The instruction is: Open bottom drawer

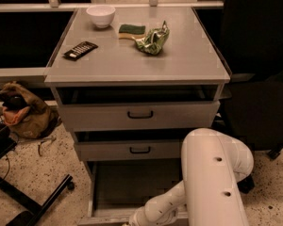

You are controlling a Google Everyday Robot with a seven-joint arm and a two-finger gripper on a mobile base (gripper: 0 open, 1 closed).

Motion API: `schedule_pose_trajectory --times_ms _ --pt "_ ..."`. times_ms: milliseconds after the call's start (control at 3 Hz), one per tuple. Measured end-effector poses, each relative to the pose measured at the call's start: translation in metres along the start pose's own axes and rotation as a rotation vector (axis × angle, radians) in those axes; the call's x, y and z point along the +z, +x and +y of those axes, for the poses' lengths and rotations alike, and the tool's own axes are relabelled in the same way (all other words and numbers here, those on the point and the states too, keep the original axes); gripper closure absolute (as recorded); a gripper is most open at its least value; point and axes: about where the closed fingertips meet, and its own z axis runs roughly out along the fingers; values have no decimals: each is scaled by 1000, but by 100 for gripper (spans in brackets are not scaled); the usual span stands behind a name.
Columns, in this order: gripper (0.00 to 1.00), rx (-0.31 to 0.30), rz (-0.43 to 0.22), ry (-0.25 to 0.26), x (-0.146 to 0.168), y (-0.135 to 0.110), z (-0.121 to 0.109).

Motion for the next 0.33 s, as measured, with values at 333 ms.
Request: schedule_pose_trajectory --times_ms 333 --pt "0 0 0 0 0 0 0"
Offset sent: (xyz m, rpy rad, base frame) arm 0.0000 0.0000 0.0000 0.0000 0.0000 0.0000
